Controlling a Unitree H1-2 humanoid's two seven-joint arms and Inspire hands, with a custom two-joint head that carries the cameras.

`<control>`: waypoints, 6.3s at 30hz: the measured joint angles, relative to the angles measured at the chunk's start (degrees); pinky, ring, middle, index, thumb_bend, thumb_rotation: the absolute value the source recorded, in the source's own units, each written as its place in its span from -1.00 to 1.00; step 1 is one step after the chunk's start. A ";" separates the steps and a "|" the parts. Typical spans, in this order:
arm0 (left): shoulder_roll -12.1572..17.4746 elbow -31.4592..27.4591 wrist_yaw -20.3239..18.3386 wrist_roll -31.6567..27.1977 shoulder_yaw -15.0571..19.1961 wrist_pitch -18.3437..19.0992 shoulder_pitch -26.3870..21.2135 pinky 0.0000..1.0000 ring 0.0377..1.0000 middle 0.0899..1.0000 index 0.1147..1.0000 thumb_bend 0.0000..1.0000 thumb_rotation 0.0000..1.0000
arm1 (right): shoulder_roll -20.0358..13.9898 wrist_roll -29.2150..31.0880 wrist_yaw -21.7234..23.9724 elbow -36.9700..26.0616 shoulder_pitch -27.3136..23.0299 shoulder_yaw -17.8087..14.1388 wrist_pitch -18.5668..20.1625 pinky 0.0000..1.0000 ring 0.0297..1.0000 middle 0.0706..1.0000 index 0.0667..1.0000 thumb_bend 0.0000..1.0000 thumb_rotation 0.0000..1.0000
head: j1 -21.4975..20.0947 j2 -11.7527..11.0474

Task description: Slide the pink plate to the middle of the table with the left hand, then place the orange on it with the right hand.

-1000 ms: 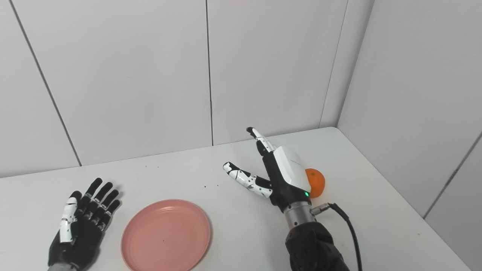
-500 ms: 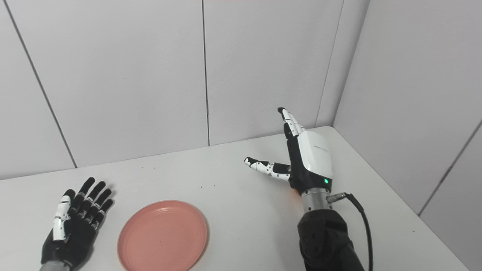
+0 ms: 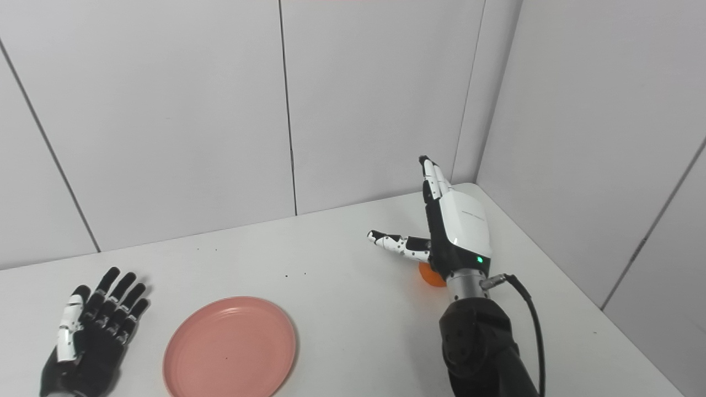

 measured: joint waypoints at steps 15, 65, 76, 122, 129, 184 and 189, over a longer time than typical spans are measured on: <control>0.71 -0.23 -0.55 -0.99 0.04 0.66 0.06 1.00 0.95 0.94 0.94 -0.41 1.00 | -0.77 -0.71 3.38 4.00 0.47 -1.84 1.47 0.58 0.86 0.97 1.00 1.00 0.02 | -0.44 1.85; 1.58 -1.95 1.67 -0.52 -0.43 2.38 0.23 0.95 0.90 0.90 0.89 -0.40 1.00 | -0.32 -0.53 18.43 15.68 -2.21 -9.68 1.76 0.37 0.68 0.78 0.85 1.00 -0.08 | -0.79 4.66; 1.54 -2.19 2.02 -0.40 -0.47 2.53 0.29 0.93 0.88 0.88 0.86 -0.39 1.00 | 1.17 -2.75 19.37 15.77 -3.12 -11.74 1.76 0.19 0.46 0.59 0.76 0.94 -0.25 | -0.70 5.10; 0.72 -2.54 2.79 -0.40 -0.38 2.70 0.36 0.87 0.83 0.82 0.82 -0.39 1.00 | 2.58 3.58 12.19 4.29 -2.75 -9.71 1.88 -0.30 -0.20 -0.17 -0.01 0.05 -1.00 | 4.04 5.71; -0.46 -2.99 2.89 0.32 -0.75 2.69 0.61 0.83 0.80 0.80 0.79 -0.37 1.00 | 2.97 4.34 14.13 -0.43 -5.04 -6.61 1.96 -0.34 -0.22 -0.18 0.00 0.05 -1.00 | 7.55 5.98; -10.44 -8.90 12.76 14.03 -8.21 3.02 3.07 0.61 0.68 0.67 0.67 -0.24 1.00 | 11.77 8.10 14.96 11.54 -11.17 23.70 0.21 -0.44 -0.32 -0.24 -0.01 0.05 -1.00 | 39.73 14.68; -10.43 -9.12 12.78 14.05 -8.14 3.29 3.07 0.61 0.69 0.68 0.68 -0.23 1.00 | 12.06 8.11 14.27 12.59 -11.06 25.41 0.12 -0.46 -0.34 -0.25 -0.01 0.04 -1.00 | 39.20 14.85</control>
